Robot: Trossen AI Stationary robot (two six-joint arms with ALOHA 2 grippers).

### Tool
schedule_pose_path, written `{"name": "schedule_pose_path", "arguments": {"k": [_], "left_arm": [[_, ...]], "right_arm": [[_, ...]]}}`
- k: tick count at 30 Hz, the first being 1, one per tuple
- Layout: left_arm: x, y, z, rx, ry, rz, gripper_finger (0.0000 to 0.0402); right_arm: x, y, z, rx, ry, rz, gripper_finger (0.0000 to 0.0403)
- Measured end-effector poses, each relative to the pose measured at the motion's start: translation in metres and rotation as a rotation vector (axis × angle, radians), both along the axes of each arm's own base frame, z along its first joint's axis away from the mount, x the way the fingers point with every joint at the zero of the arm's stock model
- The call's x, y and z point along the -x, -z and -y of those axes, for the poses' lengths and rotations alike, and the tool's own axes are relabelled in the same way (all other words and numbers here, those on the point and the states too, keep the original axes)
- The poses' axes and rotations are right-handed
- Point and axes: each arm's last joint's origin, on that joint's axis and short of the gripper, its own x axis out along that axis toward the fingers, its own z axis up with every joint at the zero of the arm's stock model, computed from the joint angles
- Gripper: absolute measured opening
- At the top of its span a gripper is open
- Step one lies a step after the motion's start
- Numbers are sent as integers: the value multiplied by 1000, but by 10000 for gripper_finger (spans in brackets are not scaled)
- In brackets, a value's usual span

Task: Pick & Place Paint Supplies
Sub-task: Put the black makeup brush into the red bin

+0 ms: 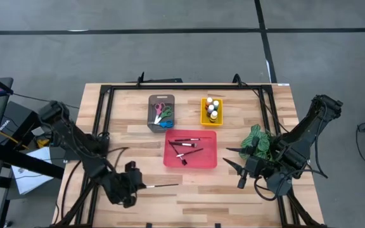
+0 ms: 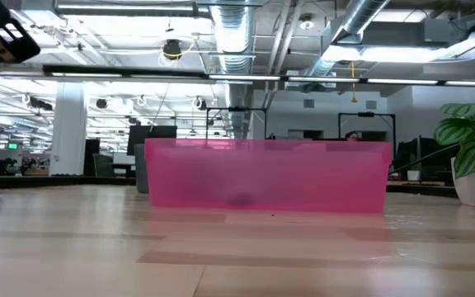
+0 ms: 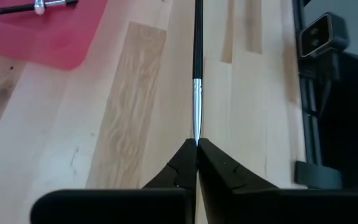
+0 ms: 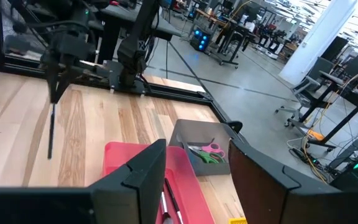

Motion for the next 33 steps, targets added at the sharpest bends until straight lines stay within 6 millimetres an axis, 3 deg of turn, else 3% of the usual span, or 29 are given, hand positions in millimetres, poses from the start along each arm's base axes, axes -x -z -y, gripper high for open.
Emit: {"name": "schedule_pose_path", "arguments": {"k": [6, 11, 21, 27, 33], "left_arm": [[13, -9, -21, -7, 13, 56, 0], [11, -17, -47, -59, 4, 106, 0], [-3, -44, -100, -209, 7, 212, 0], [-22, -60, -132, -252, 55, 343, 0], [-41, -57, -161, -261, 53, 370, 0]], "right_arm": [[0, 0, 0, 0, 0, 0, 170], [0, 0, 0, 0, 0, 0, 170], [0, 0, 0, 4, 0, -1, 170], [0, 0, 0, 8, 2, -3, 170], [-1, 0, 1, 15, 2, -6, 170]]}}
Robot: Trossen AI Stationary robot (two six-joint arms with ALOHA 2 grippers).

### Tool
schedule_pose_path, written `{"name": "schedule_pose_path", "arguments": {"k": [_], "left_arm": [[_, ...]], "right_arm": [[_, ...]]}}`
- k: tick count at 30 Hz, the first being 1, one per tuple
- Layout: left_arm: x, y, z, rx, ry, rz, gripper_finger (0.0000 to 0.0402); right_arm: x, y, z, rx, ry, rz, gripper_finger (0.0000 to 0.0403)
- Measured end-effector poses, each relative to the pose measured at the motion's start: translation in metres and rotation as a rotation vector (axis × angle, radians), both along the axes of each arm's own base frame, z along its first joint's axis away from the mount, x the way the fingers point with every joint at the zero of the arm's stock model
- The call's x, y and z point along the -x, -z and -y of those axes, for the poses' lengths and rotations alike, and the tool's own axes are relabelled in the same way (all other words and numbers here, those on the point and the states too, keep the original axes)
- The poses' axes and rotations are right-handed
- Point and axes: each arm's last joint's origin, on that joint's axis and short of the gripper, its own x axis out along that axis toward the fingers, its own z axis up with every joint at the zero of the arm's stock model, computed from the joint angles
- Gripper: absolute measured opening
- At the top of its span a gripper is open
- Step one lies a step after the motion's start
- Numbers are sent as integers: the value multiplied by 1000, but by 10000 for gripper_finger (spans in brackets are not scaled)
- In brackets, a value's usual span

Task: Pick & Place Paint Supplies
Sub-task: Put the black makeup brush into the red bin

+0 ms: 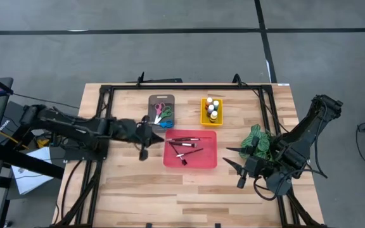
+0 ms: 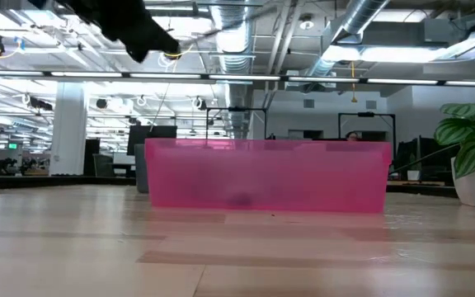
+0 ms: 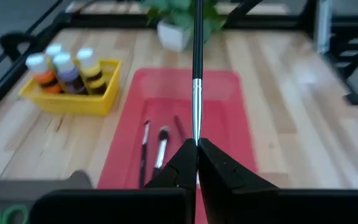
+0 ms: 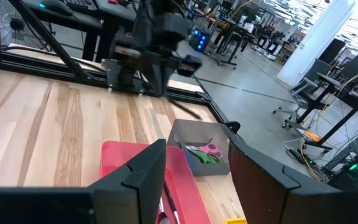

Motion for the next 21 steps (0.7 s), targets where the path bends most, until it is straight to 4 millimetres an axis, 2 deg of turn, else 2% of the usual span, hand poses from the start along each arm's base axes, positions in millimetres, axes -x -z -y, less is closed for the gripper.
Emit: {"name": "schedule_pose_path", "arguments": {"k": [5, 10, 14, 21], "left_arm": [[-19, 19, -13, -2, -50, -60, 0], [-42, 45, -19, 10, -16, -105, 0], [-53, 66, -27, 38, -8, -174, 0], [-66, 82, -34, 87, 36, -159, 0]], "right_arm": [[0, 0, 0, 2, -1, -1, 170], [-2, 0, 2, 1, 10, 0, 170], [-2, 0, 2, 0, 13, 1, 170], [-2, 0, 2, -1, 12, 2, 170]]}}
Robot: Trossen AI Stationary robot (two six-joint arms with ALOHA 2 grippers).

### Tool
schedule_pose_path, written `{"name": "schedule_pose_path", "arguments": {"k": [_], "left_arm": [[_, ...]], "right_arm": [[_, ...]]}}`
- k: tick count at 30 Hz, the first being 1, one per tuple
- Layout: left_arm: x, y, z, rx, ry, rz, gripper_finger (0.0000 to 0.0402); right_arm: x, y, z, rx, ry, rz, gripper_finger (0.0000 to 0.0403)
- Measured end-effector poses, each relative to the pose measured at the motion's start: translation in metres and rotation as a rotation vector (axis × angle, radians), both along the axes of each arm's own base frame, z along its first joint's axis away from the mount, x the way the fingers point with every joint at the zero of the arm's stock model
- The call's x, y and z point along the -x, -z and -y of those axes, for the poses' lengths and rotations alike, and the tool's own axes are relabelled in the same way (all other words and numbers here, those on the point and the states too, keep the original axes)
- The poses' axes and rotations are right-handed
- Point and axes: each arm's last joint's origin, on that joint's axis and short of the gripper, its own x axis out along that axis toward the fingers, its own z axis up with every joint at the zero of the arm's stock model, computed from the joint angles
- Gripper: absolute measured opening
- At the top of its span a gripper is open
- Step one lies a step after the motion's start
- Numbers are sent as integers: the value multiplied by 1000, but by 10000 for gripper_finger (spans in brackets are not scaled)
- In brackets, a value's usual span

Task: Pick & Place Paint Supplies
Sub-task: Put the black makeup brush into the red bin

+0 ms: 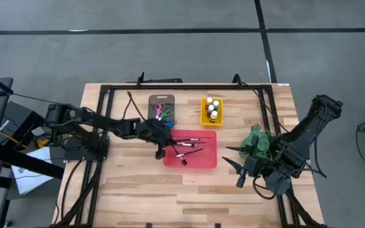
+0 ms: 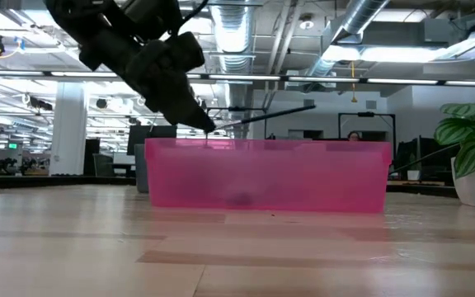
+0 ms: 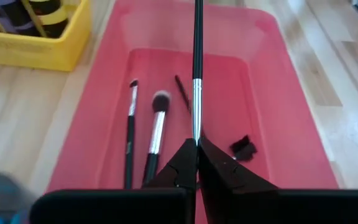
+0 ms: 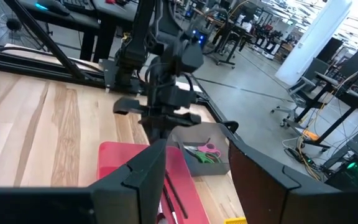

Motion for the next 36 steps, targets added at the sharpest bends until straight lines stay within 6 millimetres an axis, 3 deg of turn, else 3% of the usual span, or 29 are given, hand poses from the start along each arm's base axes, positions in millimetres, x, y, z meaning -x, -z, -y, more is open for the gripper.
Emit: {"name": "schedule_pose_path", "arguments": {"k": [13, 36], "left_arm": [[-10, 21, 2, 51, 52, -32, 0], [-15, 16, 9, 69, 33, -4, 0]], "right_arm": [[-1, 0, 1, -4, 6, 3, 170], [-5, 0, 5, -6, 24, 2, 170]]}}
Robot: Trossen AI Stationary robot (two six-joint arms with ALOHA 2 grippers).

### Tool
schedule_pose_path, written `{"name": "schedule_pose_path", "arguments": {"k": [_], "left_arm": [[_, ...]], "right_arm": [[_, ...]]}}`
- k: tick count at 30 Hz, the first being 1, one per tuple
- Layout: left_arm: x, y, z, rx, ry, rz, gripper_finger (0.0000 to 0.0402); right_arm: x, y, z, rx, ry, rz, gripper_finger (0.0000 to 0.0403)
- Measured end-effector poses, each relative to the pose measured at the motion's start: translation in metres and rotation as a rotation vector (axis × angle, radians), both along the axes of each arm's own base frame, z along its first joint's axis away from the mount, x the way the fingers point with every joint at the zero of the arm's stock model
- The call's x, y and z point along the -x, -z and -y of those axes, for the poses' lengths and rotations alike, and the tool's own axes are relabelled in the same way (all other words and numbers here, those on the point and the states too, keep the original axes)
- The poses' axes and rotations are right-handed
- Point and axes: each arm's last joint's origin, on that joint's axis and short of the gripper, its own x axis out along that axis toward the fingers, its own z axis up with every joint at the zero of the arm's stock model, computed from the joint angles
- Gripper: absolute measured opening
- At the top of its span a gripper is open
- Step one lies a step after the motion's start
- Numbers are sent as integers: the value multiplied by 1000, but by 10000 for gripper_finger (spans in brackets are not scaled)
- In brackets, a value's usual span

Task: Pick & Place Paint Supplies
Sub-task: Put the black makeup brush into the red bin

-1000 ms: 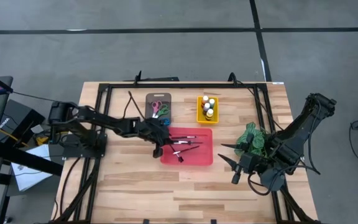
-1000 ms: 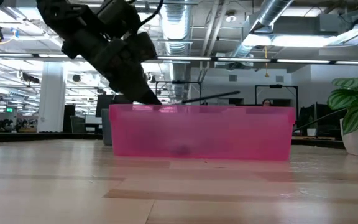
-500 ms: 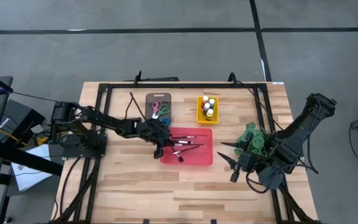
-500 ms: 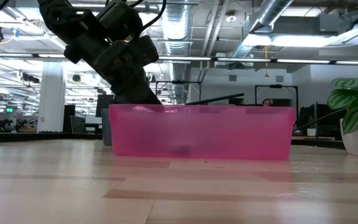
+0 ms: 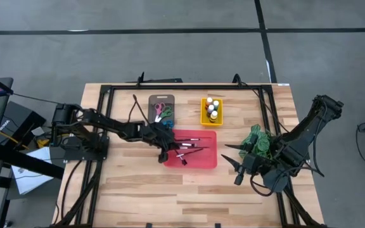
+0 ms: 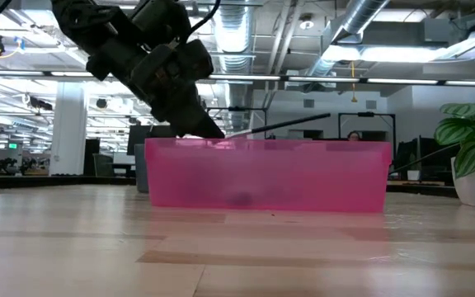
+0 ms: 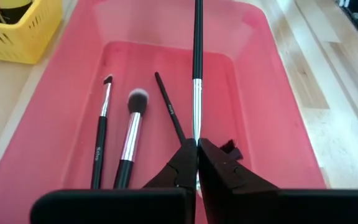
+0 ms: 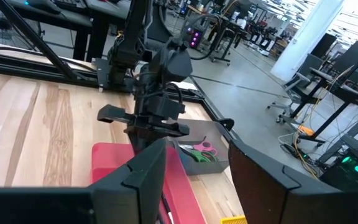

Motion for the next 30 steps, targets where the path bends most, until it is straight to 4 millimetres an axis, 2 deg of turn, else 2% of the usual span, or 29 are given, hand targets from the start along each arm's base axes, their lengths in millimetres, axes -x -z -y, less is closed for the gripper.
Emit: {"name": "schedule_pose_path", "arguments": {"k": [11, 19, 26, 30], "left_arm": [[-14, -22, 20, -89, -38, -30, 0], [-15, -16, 19, -106, -72, -60, 0], [-37, -8, 17, -122, -88, -93, 0], [-41, 0, 17, -132, -85, -158, 0]], "right_arm": [[0, 0, 0, 2, -1, -1, 170], [-1, 0, 1, 0, 5, 0, 170], [-5, 0, 5, -4, 23, 0, 170], [-7, 1, 6, -21, -8, -22, 170]]}}
